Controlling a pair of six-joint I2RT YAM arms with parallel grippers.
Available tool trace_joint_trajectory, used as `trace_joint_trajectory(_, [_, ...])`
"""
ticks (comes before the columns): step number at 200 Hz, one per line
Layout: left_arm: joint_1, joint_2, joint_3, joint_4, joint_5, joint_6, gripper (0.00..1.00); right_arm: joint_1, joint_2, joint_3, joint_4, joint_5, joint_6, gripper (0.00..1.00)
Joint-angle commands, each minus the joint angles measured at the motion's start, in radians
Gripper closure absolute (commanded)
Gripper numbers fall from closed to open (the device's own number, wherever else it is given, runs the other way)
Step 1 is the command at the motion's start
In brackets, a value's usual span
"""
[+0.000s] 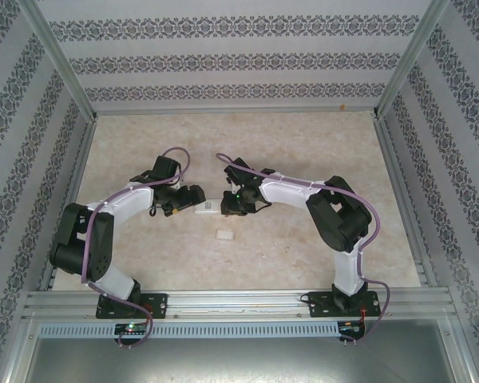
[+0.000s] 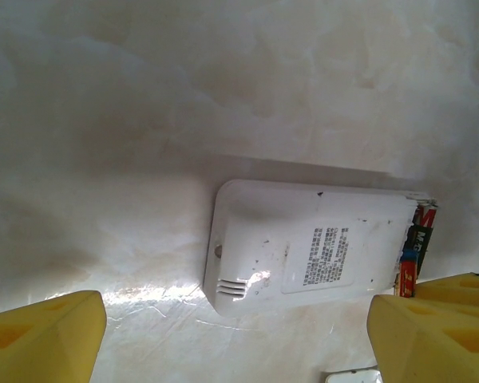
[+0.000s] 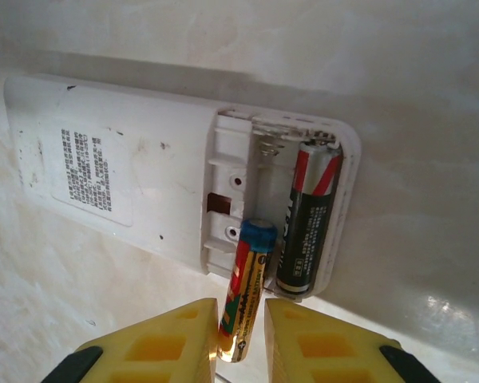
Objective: Load the batteries into the remote control
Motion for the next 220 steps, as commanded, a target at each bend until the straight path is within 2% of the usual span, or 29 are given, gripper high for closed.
trace_joint_trajectory(1, [-0.011,0.008,0.01,0.009,0.011,0.0,0.14,0.005,-0.001,0.033,-0.028,0.027,-0.002,0.76])
trace_joint_trajectory(92, [-0.011,0.006,0.004,0.011,0.004,-0.001,0.14,-0.015,0.061,0.099,-0.059,0.066,-0.024,0.81])
trace_joint_trajectory(113, [-0.012,0.004,0.004,0.011,0.004,0.0,0.14,-0.016,0.034,0.099,-0.068,0.068,-0.032,0.81])
trace_joint_trajectory(167, [-0.012,0.006,0.007,0.016,0.008,-0.004,0.14,0.013,-0.053,0.037,-0.079,0.128,-0.004,0.76])
trace_joint_trajectory(220, [-0.011,0.002,0.005,0.011,0.004,0.0,0.14,0.029,-0.024,0.04,-0.072,0.105,0.008,0.75])
